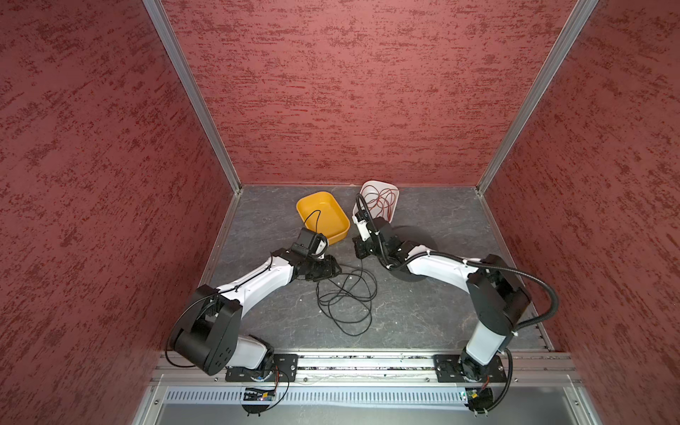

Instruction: Wrap the cables

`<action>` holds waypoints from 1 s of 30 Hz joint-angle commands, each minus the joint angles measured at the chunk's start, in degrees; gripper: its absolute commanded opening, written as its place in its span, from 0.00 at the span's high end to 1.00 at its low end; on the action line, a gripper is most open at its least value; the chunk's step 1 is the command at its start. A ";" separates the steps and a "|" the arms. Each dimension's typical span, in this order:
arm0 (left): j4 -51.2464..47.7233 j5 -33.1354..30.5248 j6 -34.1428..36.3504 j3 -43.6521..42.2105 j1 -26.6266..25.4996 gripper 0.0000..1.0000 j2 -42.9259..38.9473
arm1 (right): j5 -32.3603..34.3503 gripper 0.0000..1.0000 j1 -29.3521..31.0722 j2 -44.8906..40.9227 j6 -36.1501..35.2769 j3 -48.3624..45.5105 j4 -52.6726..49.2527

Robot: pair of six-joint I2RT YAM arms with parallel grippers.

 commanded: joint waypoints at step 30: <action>16.25 -6.14 -5.77 6.75 -3.11 0.69 17.62 | 0.74 1.00 -0.70 -1.77 2.49 -3.84 2.48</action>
